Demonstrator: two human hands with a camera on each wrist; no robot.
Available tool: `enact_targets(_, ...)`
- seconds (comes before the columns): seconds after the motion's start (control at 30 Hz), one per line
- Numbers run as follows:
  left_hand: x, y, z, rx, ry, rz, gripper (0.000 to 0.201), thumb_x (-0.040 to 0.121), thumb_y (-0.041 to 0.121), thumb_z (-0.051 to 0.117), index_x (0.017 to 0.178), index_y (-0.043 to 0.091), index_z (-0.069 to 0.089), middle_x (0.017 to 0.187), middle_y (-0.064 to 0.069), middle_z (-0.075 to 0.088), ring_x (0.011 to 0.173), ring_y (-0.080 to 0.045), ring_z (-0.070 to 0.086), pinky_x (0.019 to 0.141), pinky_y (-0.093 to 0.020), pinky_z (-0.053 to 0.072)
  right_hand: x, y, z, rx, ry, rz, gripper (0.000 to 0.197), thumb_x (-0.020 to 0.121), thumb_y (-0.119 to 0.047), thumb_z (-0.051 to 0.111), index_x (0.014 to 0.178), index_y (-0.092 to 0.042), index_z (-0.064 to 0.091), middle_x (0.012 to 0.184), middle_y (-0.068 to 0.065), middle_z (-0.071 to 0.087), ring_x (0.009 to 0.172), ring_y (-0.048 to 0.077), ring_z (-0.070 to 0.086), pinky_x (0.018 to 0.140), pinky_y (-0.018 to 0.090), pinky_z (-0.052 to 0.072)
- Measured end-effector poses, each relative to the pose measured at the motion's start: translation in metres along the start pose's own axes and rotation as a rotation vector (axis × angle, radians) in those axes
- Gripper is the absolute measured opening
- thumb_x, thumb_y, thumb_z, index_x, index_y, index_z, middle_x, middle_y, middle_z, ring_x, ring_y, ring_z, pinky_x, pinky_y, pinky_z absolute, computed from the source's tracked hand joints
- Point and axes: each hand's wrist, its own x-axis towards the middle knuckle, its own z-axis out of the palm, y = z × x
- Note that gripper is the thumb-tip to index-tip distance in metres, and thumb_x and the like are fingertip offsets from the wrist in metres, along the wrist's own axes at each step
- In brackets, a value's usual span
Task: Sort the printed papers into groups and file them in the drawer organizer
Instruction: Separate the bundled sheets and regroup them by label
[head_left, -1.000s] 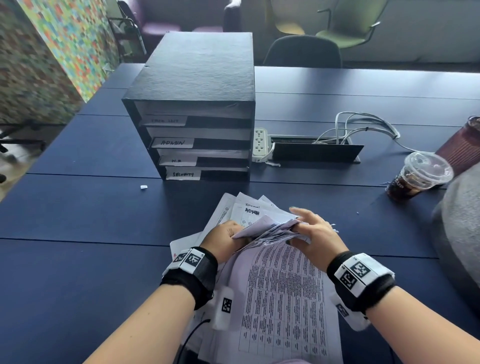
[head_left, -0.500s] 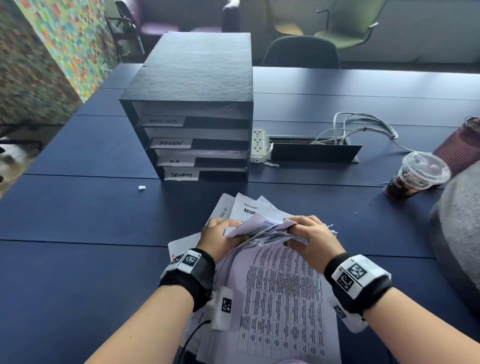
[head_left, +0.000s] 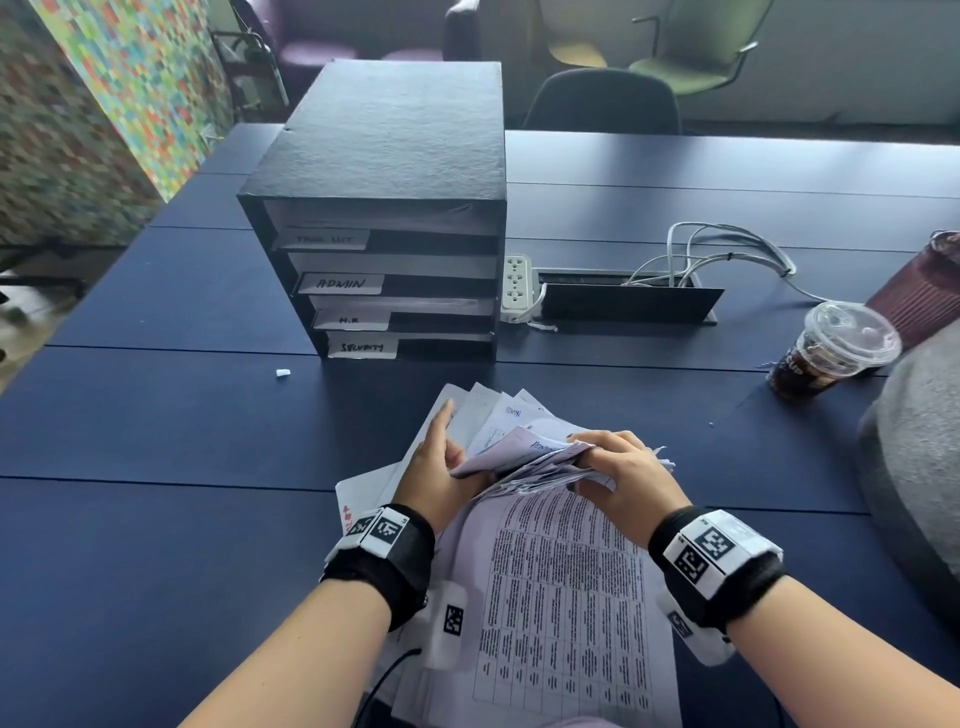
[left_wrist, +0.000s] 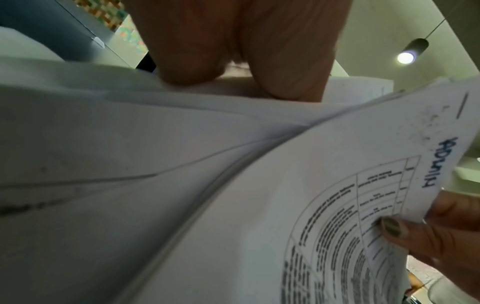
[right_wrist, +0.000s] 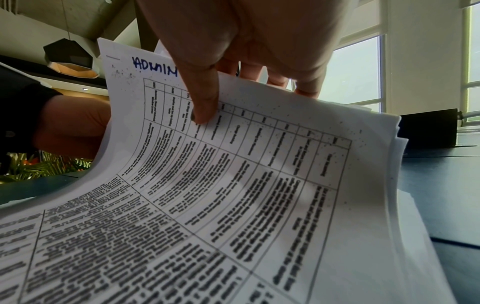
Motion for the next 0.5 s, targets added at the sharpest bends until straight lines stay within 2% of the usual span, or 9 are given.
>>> enact_targets(0.07, 0.001, 0.001, 0.000, 0.085, -0.060, 0.032, 0.056, 0.059, 0.052, 0.059, 0.113, 0.038, 0.063, 0.079, -0.003, 0.048, 0.079, -0.012, 0.048, 0.066, -0.011, 0.034, 0.000, 0.001, 0.000, -0.003, 0.001, 0.005, 0.025, 0.075, -0.017, 0.076, 0.100, -0.019, 0.072, 0.117, -0.010, 0.061, 0.104, 0.023, 0.050, 0.092, 0.037, 0.039)
enact_targets(0.1, 0.001, 0.000, 0.000, 0.100, -0.070, 0.018, 0.050, 0.054, 0.057, 0.054, 0.100, 0.042, 0.067, 0.086, -0.003, 0.048, 0.088, -0.013, 0.047, 0.072, -0.011, 0.035, 0.000, 0.001, 0.001, 0.001, -0.001, 0.009, 0.025, 0.075, -0.017, 0.076, 0.100, -0.019, 0.072, 0.117, -0.010, 0.061, 0.105, 0.023, 0.050, 0.093, 0.038, 0.039)
enact_targets(0.13, 0.002, -0.003, 0.002, 0.087, -0.056, -0.002, 0.041, 0.051, 0.058, 0.053, 0.089, 0.047, 0.065, 0.091, 0.000, 0.047, 0.094, -0.012, 0.046, 0.078, -0.011, 0.036, 0.000, 0.000, 0.001, 0.005, -0.003, 0.010, 0.025, 0.075, -0.017, 0.076, 0.099, -0.020, 0.072, 0.117, -0.010, 0.061, 0.105, 0.023, 0.050, 0.093, 0.039, 0.040)
enact_targets(0.2, 0.001, -0.006, 0.004, 0.024, -0.062, -0.019, 0.025, 0.053, 0.053, 0.059, 0.078, 0.050, 0.061, 0.099, 0.005, 0.047, 0.102, -0.012, 0.047, 0.088, -0.018, 0.039, 0.000, 0.000, 0.001, 0.007, -0.002, 0.006, 0.024, 0.075, -0.017, 0.076, 0.098, -0.020, 0.072, 0.118, -0.010, 0.061, 0.105, 0.023, 0.050, 0.093, 0.040, 0.040)
enact_targets(0.27, -0.002, -0.001, 0.004, -0.027, -0.151, -0.031, 0.015, 0.066, 0.038, 0.064, 0.081, 0.041, 0.062, 0.098, 0.006, 0.059, 0.098, -0.012, 0.055, 0.084, -0.022, 0.043, 0.000, 0.000, 0.001, 0.008, -0.006, 0.009, 0.024, 0.075, -0.016, 0.075, 0.098, -0.020, 0.072, 0.118, -0.010, 0.060, 0.106, 0.023, 0.049, 0.094, 0.040, 0.040)
enact_targets(0.33, -0.003, 0.003, 0.003, -0.114, -0.230, -0.073, 0.022, 0.073, 0.025, 0.063, 0.093, 0.035, 0.061, 0.091, 0.008, 0.067, 0.086, -0.010, 0.061, 0.075, -0.021, 0.047, -0.001, 0.001, 0.001, 0.008, -0.004, 0.008, 0.025, 0.075, -0.016, 0.075, 0.099, -0.019, 0.072, 0.118, -0.010, 0.060, 0.107, 0.021, 0.048, 0.095, 0.039, 0.039)
enact_targets(0.4, 0.001, 0.004, 0.001, -0.127, -0.234, -0.094, 0.032, 0.071, 0.029, 0.062, 0.102, 0.034, 0.058, 0.092, 0.008, 0.069, 0.088, -0.011, 0.064, 0.075, -0.022, 0.048, -0.001, 0.001, 0.001, 0.012, 0.008, -0.003, 0.026, 0.075, -0.017, 0.075, 0.101, -0.020, 0.072, 0.117, -0.011, 0.060, 0.105, 0.017, 0.046, 0.094, 0.037, 0.039)
enact_targets(0.47, 0.006, 0.006, 0.000, 0.018, -0.232, -0.096, 0.025, 0.068, 0.035, 0.053, 0.087, 0.023, 0.063, 0.089, 0.005, 0.064, 0.093, -0.018, 0.060, 0.071, -0.020, 0.040, -0.001, 0.001, 0.001, 0.020, 0.023, -0.020, 0.026, 0.075, -0.017, 0.075, 0.101, -0.020, 0.072, 0.115, -0.012, 0.061, 0.100, 0.012, 0.043, 0.093, 0.037, 0.040)
enact_targets(0.5, 0.008, 0.005, -0.001, 0.116, -0.209, -0.090, 0.032, 0.064, 0.041, 0.049, 0.079, 0.017, 0.064, 0.096, 0.001, 0.061, 0.102, -0.022, 0.056, 0.074, -0.019, 0.035, -0.001, 0.001, 0.001, 0.021, 0.029, -0.031, 0.026, 0.075, -0.017, 0.075, 0.100, -0.020, 0.072, 0.115, -0.013, 0.061, 0.099, 0.010, 0.041, 0.092, 0.037, 0.040)
